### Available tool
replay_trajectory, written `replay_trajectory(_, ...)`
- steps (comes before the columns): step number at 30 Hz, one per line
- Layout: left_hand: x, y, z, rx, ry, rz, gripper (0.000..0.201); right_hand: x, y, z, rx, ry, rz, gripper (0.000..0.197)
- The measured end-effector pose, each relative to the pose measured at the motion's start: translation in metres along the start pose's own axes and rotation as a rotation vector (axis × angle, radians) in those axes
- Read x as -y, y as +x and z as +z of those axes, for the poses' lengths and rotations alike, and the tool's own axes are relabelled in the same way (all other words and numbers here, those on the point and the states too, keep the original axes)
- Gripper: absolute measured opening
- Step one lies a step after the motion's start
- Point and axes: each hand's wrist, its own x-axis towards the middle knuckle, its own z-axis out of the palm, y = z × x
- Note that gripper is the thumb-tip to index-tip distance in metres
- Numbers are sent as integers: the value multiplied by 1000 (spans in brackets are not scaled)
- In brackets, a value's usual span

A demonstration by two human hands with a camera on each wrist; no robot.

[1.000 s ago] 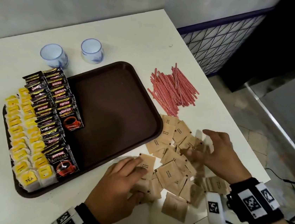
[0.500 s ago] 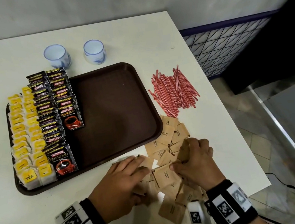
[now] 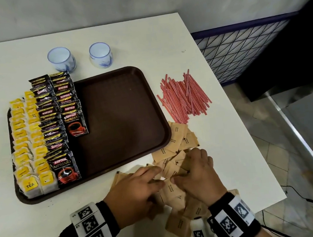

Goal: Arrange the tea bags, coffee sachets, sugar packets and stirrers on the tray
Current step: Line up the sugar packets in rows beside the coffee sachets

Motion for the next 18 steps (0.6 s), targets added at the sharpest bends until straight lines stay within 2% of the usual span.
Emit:
replay_trajectory(4, 4, -4, 5, -21, -110, 2, 57, 1, 2, 4, 38, 150, -23, 71)
replay_trajectory(9, 4, -8, 4, -23, -147, -5, 55, 4, 5, -6, 89, 215, -56, 50)
replay_trajectory(13, 6, -11, 5, 9, -131, -26, 59, 0, 9, -17, 103, 278, -57, 26)
replay_trajectory(18, 9, -15, 5, 33, -141, -44, 59, -9, 10, -36, 110, 366, -34, 19)
